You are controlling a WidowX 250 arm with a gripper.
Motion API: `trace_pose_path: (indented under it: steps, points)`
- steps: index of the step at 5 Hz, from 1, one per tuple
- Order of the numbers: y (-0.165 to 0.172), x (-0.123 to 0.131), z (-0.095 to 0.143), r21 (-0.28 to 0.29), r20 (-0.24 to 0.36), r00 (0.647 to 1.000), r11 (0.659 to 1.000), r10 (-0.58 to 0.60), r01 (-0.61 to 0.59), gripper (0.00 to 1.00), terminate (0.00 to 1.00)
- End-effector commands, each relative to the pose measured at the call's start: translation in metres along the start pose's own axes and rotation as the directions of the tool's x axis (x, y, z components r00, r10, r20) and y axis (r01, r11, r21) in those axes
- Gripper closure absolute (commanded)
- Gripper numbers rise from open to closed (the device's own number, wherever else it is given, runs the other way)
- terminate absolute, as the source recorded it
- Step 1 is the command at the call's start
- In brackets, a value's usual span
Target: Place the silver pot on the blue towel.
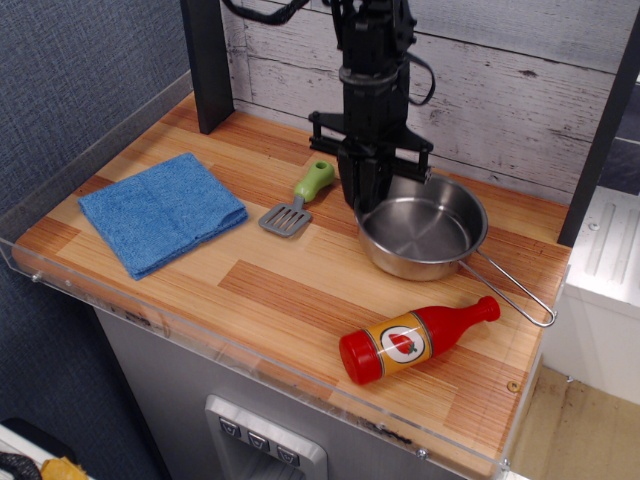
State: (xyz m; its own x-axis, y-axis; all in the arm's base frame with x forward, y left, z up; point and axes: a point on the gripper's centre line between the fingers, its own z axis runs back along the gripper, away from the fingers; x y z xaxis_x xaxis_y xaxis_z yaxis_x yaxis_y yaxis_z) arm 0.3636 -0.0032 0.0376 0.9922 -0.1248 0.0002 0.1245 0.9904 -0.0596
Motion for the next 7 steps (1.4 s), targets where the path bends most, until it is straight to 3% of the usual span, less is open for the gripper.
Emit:
trace_pose_path:
  steps: [1, 2, 4, 5, 7]
  points:
    - [-0.026, 0.007, 0.091, -0.01, 0.123, 0.991, 0.998, -0.053, 0.054, 1.0, 0.0]
    - [-0.027, -0.009, 0.124, 0.028, 0.137, 0.987, 0.997, -0.079, 0.076, 1.0, 0.0]
    - [0.025, -0.075, 0.157, 0.104, 0.119, 0.989, 0.989, 0.09, -0.102, 1.0, 0.0]
    - [0.054, -0.098, 0.155, 0.098, 0.105, 0.977, 0.976, 0.187, -0.197, 1.0, 0.0]
    - [0.106, -0.111, 0.133, 0.106, 0.057, 0.956, 0.95, 0.288, -0.292, 1.0, 0.0]
